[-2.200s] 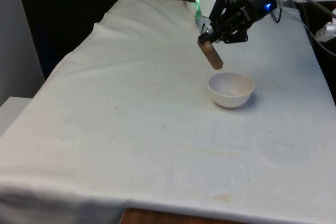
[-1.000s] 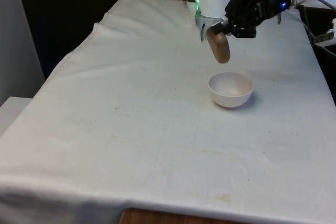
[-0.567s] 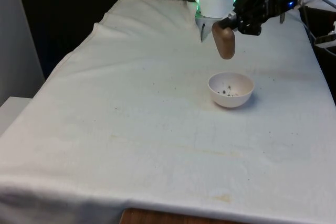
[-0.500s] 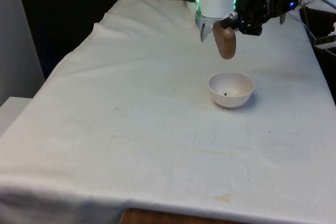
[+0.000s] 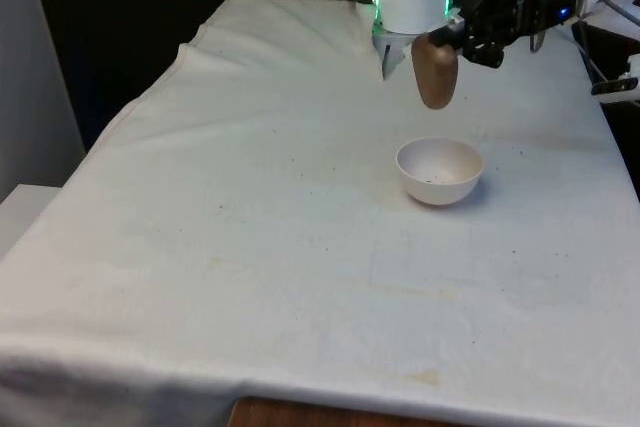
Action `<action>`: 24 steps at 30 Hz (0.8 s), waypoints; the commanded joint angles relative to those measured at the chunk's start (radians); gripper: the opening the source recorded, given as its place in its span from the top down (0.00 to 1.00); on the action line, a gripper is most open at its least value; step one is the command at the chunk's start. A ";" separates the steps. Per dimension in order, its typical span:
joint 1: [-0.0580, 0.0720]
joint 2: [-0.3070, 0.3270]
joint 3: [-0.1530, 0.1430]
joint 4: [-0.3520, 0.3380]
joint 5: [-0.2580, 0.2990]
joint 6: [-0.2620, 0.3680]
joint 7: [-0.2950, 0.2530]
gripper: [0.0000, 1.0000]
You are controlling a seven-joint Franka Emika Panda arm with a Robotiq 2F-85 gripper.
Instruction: Pour the coffee beans from the cup into the bowl.
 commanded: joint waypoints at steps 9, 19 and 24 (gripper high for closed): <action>0.006 0.013 0.017 -0.018 -0.067 -0.064 0.015 1.00; 0.005 0.027 0.046 -0.039 -0.112 -0.118 0.007 1.00; 0.004 0.030 0.057 -0.055 -0.141 -0.148 -0.004 1.00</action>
